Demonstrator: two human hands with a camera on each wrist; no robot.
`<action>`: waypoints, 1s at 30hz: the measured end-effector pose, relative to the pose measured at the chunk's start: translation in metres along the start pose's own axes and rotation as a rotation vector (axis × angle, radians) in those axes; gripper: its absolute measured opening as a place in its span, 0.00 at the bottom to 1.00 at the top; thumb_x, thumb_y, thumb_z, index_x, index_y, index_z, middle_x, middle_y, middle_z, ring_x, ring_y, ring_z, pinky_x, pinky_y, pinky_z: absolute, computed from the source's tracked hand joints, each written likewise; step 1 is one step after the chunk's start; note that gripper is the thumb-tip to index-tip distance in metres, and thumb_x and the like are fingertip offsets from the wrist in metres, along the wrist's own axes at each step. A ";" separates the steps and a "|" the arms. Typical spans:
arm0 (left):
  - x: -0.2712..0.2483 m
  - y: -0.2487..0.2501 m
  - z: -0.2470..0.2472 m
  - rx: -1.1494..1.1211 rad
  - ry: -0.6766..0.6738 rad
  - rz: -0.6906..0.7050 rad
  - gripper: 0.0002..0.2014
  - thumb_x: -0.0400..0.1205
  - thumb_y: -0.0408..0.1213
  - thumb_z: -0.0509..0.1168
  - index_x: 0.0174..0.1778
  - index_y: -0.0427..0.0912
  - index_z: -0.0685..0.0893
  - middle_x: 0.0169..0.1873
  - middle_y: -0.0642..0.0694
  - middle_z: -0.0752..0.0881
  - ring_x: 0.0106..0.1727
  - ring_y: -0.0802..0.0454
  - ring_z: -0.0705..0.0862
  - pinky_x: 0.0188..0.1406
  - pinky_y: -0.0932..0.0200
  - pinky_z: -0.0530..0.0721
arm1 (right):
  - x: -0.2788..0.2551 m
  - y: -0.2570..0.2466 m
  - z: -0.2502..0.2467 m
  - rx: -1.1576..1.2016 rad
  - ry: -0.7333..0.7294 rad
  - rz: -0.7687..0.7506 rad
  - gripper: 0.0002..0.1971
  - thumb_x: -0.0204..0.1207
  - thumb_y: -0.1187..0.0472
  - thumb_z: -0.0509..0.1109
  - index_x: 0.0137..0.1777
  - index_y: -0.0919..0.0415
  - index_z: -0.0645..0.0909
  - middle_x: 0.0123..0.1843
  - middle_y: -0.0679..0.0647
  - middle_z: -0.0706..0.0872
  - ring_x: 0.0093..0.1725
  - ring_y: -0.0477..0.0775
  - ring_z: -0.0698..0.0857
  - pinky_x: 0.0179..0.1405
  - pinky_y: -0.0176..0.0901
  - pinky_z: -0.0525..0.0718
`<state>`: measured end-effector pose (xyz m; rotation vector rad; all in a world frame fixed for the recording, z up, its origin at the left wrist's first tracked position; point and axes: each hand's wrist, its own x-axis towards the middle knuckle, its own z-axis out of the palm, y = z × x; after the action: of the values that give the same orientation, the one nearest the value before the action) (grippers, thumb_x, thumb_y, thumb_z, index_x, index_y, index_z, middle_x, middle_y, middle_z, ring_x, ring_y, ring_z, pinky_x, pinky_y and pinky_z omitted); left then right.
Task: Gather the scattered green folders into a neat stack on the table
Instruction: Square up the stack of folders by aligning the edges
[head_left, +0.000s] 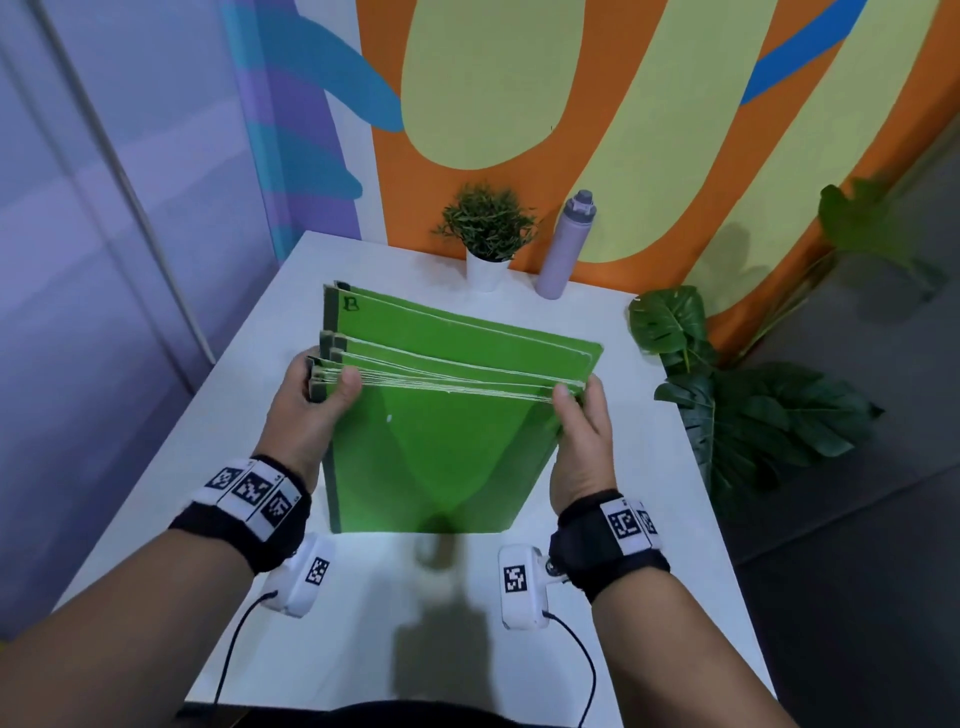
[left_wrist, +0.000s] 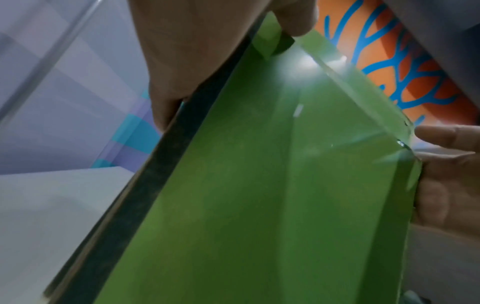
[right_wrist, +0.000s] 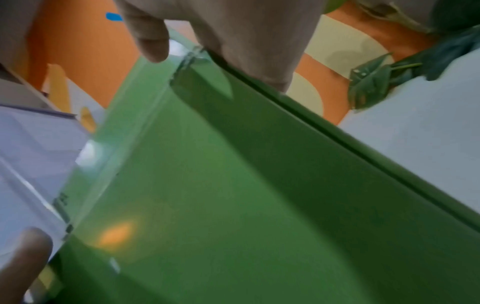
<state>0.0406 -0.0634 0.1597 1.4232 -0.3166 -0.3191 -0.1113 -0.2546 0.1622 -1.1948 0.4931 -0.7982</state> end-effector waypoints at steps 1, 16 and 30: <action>-0.001 0.005 0.002 0.011 0.027 0.036 0.23 0.71 0.62 0.68 0.56 0.52 0.80 0.52 0.46 0.84 0.56 0.46 0.81 0.66 0.40 0.78 | 0.000 -0.007 0.005 -0.009 0.033 -0.013 0.09 0.80 0.60 0.65 0.58 0.58 0.80 0.50 0.46 0.85 0.51 0.44 0.82 0.63 0.49 0.76; 0.011 0.014 0.015 0.051 0.219 -0.014 0.09 0.75 0.45 0.62 0.38 0.47 0.85 0.45 0.50 0.86 0.50 0.50 0.81 0.54 0.50 0.77 | 0.006 -0.001 0.022 -0.187 0.248 -0.087 0.12 0.77 0.69 0.62 0.43 0.54 0.84 0.42 0.52 0.87 0.43 0.42 0.84 0.50 0.35 0.76; 0.002 -0.037 -0.009 0.077 -0.028 -0.035 0.35 0.54 0.47 0.83 0.56 0.63 0.77 0.49 0.58 0.90 0.56 0.54 0.87 0.66 0.42 0.81 | -0.017 0.038 0.009 -0.027 0.146 0.030 0.33 0.63 0.68 0.62 0.67 0.41 0.73 0.66 0.50 0.80 0.65 0.48 0.79 0.67 0.49 0.75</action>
<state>0.0454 -0.0605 0.1216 1.5018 -0.3302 -0.3591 -0.1044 -0.2303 0.1278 -1.1558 0.6424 -0.8593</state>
